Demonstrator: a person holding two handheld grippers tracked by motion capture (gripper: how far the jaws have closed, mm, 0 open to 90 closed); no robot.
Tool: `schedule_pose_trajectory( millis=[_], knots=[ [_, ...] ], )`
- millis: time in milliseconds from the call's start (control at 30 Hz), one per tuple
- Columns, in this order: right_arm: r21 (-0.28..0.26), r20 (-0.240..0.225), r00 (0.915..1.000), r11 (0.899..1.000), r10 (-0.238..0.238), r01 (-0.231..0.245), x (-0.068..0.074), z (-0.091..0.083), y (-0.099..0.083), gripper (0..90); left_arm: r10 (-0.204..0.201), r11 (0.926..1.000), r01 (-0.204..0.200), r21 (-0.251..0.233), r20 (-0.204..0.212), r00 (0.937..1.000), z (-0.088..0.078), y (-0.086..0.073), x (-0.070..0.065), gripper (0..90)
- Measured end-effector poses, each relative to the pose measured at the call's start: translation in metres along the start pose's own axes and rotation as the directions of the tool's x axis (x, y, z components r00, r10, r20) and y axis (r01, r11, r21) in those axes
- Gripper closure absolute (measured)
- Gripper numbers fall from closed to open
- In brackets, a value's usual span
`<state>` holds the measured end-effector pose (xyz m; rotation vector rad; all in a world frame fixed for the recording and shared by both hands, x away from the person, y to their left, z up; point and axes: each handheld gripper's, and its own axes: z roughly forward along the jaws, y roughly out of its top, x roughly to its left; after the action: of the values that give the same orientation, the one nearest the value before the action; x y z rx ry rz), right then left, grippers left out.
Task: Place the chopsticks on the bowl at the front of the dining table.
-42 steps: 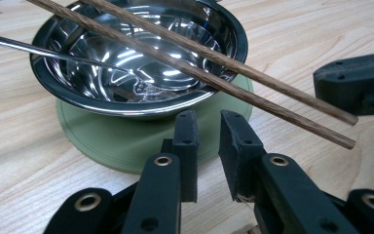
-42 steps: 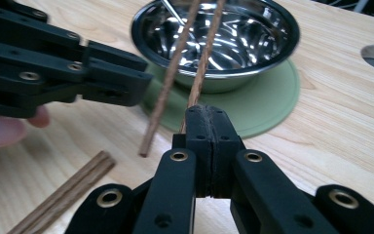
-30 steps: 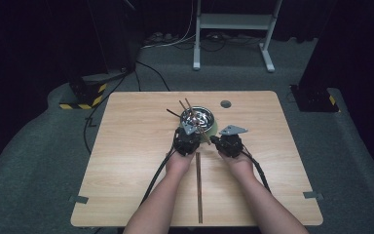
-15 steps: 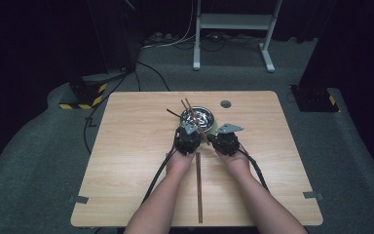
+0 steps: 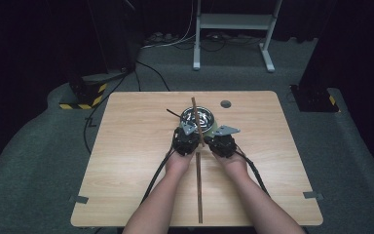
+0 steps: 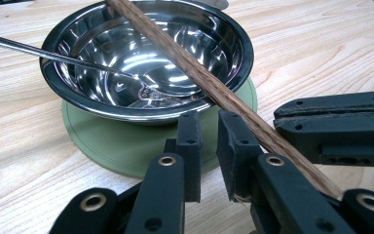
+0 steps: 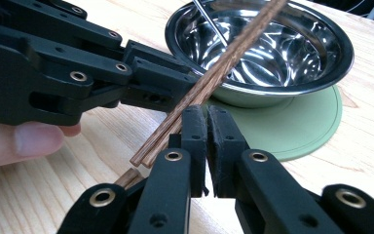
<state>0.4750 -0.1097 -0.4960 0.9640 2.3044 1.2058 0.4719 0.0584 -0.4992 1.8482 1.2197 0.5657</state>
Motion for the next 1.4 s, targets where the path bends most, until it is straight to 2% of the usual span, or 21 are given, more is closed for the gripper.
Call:
schedule_pose_trajectory(
  millis=[100, 233, 367, 567, 633, 667, 1167, 1400],
  knots=[
    [-0.005, -0.002, 1.0000, 1.000, -0.005, 0.005, 0.0023, 0.0005, 0.0004, 86.0, 0.002, 1.0000, -0.002, 0.002, -0.003, 1.0000, -0.0010, -0.0001, 0.0002, 78.9],
    [0.001, -0.007, 1.0000, 1.000, -0.005, 0.005, 0.0045, 0.0013, 0.0003, 86.0, 0.024, 0.9997, -0.024, 0.011, -0.004, 0.9997, -0.0031, -0.0005, 0.0030, 78.9],
    [0.001, -0.008, 1.0000, 1.000, -0.005, 0.005, 0.0061, 0.0025, 0.0006, 86.0, 0.018, 0.9998, -0.018, 0.006, -0.005, 0.9998, -0.0036, -0.0009, 0.0037, 78.9],
    [0.003, -0.010, 0.9999, 1.000, 0.001, -0.001, 0.0085, 0.0046, 0.0013, 85.8, 0.029, 0.9995, -0.029, 0.012, -0.006, 0.9996, -0.0048, -0.0008, 0.0052, 78.9],
    [0.002, -0.007, 1.0000, 1.000, -0.006, 0.006, 0.0086, 0.0051, 0.0015, 85.8, 0.027, 0.9996, -0.027, 0.013, -0.005, 0.9996, -0.0050, -0.0009, 0.0053, 79.0],
    [0.003, -0.007, 1.0000, 1.000, -0.006, 0.006, 0.0085, 0.0052, 0.0015, 85.8, 0.038, 0.9991, -0.038, 0.019, -0.005, 0.9992, -0.0054, -0.0008, 0.0060, 79.0],
    [0.010, -0.006, 1.0000, 1.000, 0.005, -0.005, 0.0076, 0.0057, 0.0006, 85.3, 0.032, 0.9994, -0.032, 0.014, -0.001, 0.9995, -0.0053, -0.0009, 0.0053, 79.0],
    [0.014, 0.002, 1.0000, 1.000, 0.004, -0.004, 0.0048, 0.0057, -0.0007, 84.4, 0.046, 0.9988, -0.046, 0.019, -0.001, 0.9990, -0.0054, -0.0018, 0.0038, 78.7]
  ],
)
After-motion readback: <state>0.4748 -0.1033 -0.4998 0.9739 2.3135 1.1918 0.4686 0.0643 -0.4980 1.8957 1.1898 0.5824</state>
